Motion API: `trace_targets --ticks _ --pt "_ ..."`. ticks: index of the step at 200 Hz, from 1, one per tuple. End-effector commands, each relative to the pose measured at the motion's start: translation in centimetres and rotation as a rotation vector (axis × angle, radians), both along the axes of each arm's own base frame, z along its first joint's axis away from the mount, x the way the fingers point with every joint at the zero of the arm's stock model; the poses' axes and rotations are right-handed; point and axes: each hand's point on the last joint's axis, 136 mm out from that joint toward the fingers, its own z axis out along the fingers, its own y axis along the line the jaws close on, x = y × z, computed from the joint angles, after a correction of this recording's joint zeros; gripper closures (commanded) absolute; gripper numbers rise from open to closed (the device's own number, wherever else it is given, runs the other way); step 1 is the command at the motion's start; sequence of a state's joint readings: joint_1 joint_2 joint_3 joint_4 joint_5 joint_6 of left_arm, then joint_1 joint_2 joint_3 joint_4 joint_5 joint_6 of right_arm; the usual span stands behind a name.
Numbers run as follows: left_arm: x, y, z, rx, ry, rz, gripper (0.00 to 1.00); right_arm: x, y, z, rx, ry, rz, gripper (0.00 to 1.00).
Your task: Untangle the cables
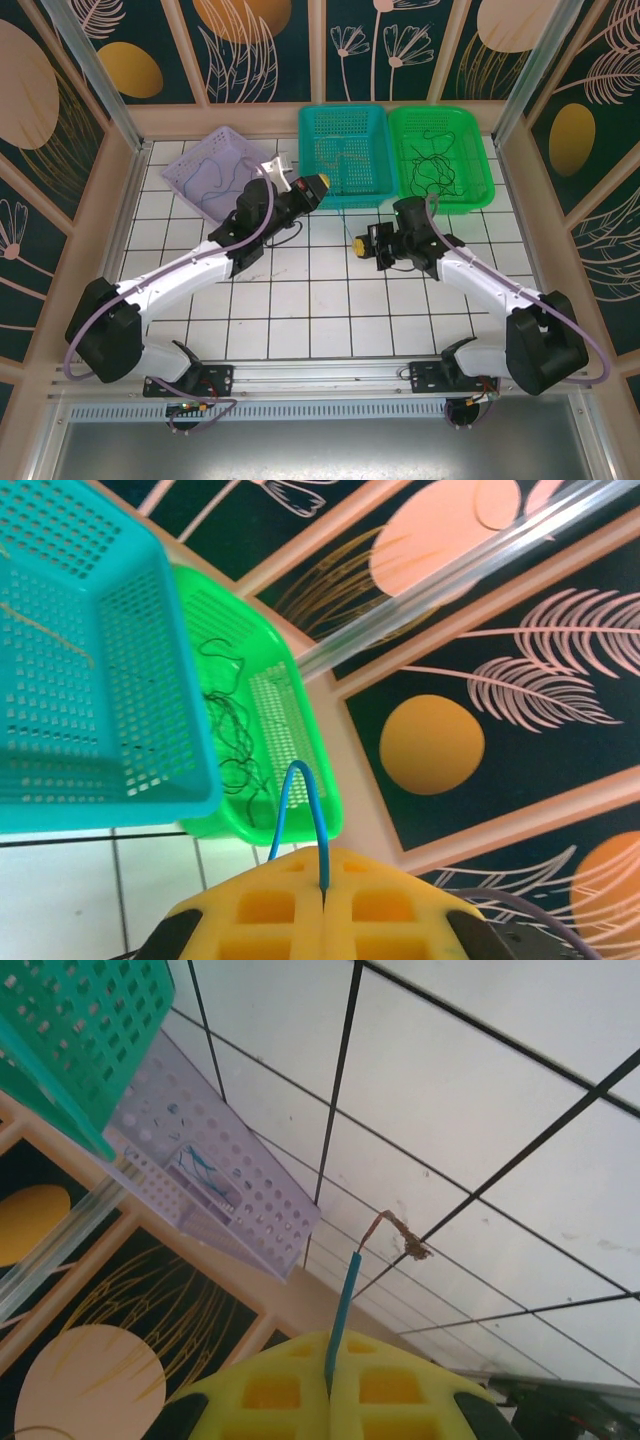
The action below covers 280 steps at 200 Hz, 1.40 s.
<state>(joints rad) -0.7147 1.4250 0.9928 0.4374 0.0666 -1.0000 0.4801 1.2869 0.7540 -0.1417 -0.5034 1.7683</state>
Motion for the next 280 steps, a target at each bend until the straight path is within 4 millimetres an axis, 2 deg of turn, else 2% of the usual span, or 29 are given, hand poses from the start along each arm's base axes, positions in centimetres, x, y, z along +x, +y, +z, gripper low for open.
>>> trace_targets --ticks 1,13,22,38,49,58,88,103,119,133,151,170,189,207,223,235,253,280 --pt "-0.3 -0.7 5.4 -0.092 -0.137 -0.069 1.0 -0.1 -0.1 -0.2 -0.019 -0.008 0.035 0.96" --pt "-1.0 -1.2 4.5 -0.04 -0.136 -0.115 1.0 0.9 -1.7 1.5 -0.094 -0.079 0.023 0.73" --pt "-1.5 -1.6 3.6 0.01 -0.136 -0.158 1.0 2.1 -2.9 3.7 -0.141 -0.182 0.012 0.59" --pt "-2.4 -2.2 1.5 0.104 -0.121 -0.228 1.0 3.5 -5.0 7.9 -0.225 -0.354 0.011 0.45" --pt "-2.9 -2.3 0.1 0.153 -0.11 -0.262 1.0 3.8 -6.1 10.6 -0.276 -0.466 0.035 0.41" --pt "-3.1 -2.3 -0.7 0.188 -0.102 -0.277 1.0 3.6 -6.7 12.2 -0.323 -0.54 0.077 0.38" --pt "-3.2 -2.4 -1.8 0.265 -0.105 -0.3 1.0 1.6 -8.2 15.2 -0.412 -0.706 0.169 0.38" --pt "-3.4 -2.9 -1.7 0.268 -0.111 -0.334 1.0 1.3 -7.2 17.2 -0.389 -0.87 0.236 0.37" --pt "-3.8 -3.8 -1.7 0.262 -0.108 -0.393 1.0 1.6 -5.2 18.3 -0.361 -1.013 0.344 0.38" --pt "-4.0 -4.3 -1.7 0.257 -0.101 -0.431 1.0 2.1 -3.5 18.3 -0.409 -1.109 0.474 0.38" --pt "-4.2 -4.6 -1.8 0.268 -0.096 -0.455 1.0 2.8 -2.4 17.3 -0.51 -1.162 0.603 0.41" --pt "-4.5 -4.8 -1.5 0.267 -0.101 -0.484 1.0 3.4 -2.2 16.3 -0.547 -1.189 0.636 0.45" --pt "-4.7 -5.0 -1.3 0.262 -0.096 -0.501 1.0 3.5 -1.7 15.9 -0.474 -1.196 0.628 0.47" --pt "-4.7 -4.8 -1.6 0.274 -0.092 -0.493 1.0 4.5 -2.3 15.5 -0.344 -1.056 0.515 0.48" --pt "-4.6 -4.7 -1.8 0.285 -0.089 -0.486 1.0 5.1 -3.3 15.5 -0.196 -0.884 0.332 0.43" --pt "-4.5 -4.7 -2.1 0.294 -0.085 -0.487 1.0 5.1 -3.0 16.5 -0.046 -0.792 0.211 0.42" --pt "-4.5 -4.8 -2.6 0.304 -0.082 -0.495 1.0 4.9 -2.5 17.4 0.07 -0.674 0.089 0.33" --pt "-4.6 -4.8 -3.4 0.324 -0.082 -0.501 1.0 4.5 -1.6 16.6 0.237 -0.491 0.002 0.31"
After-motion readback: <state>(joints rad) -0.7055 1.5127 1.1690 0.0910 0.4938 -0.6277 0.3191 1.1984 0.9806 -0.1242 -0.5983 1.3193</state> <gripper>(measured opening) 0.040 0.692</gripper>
